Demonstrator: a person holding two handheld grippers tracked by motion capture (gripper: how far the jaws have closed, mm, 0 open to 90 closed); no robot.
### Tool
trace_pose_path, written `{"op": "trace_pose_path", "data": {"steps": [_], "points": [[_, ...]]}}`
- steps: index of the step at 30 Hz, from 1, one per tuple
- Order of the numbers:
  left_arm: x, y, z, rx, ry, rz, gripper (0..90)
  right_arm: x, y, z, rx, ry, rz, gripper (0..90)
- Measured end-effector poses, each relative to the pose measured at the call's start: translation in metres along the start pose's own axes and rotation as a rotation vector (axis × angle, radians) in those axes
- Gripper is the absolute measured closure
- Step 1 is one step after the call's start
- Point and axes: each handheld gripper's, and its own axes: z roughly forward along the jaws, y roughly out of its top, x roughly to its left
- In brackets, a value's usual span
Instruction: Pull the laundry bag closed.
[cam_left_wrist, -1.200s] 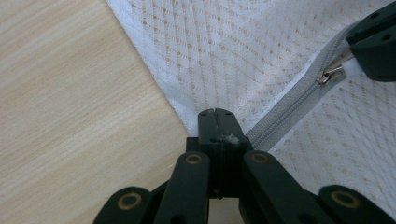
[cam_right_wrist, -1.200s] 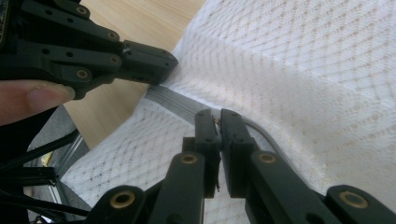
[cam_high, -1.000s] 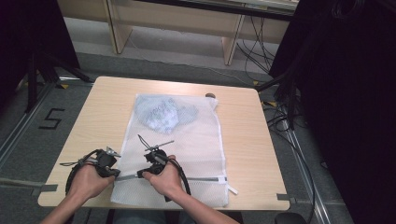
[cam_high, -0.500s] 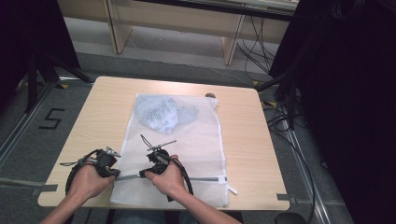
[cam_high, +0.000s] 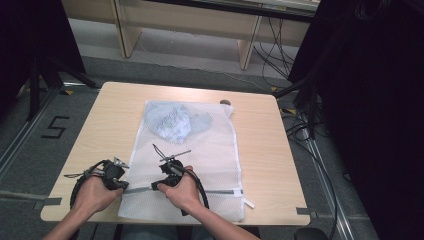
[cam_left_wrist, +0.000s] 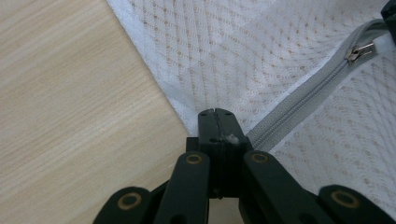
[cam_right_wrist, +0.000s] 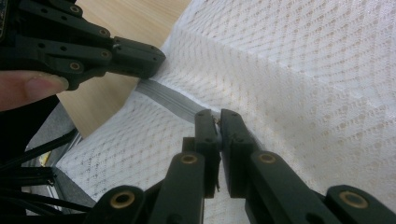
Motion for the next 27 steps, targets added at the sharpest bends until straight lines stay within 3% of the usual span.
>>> {"op": "trace_pose_path", "data": {"steps": [4, 11, 16, 17, 18, 20, 26, 27], "points": [[-0.0001, 0.0001, -0.0003, 0.001, 0.002, 0.002, 90.0, 0.0023, -0.0003, -0.0026, 0.022, -0.006, 0.043, 87.0], [0.0, -0.0002, 0.0004, -0.006, -0.002, 0.001, 90.0, 0.0007, -0.001, -0.0033, 0.009, 0.0, 0.028, 87.0], [-0.0001, -0.0001, 0.0004, -0.005, -0.002, 0.0, 90.0, 0.0012, -0.0013, -0.0058, 0.018, -0.013, 0.049, 87.1], [0.0, -0.0001, 0.0004, -0.004, -0.002, 0.0, 90.0, -0.0017, -0.0014, -0.005, 0.0, -0.006, 0.003, 87.0], [0.0, -0.0001, 0.0004, -0.004, -0.002, 0.0, 90.0, -0.0017, -0.0014, -0.005, 0.0, -0.006, 0.003, 87.0], [0.0, -0.0001, 0.0004, -0.005, -0.002, 0.0, 90.0, -0.0005, -0.0019, -0.0068, 0.01, -0.006, 0.042, 87.0], [-0.0001, 0.0, 0.0003, -0.003, -0.001, 0.0, 90.0, -0.0043, -0.0023, -0.0085, 0.018, -0.027, 0.022, 87.0], [-0.0002, 0.0, 0.0004, -0.004, -0.001, 0.0, 90.0, -0.0025, -0.0022, -0.0092, 0.01, -0.021, 0.045, 87.1]]}}
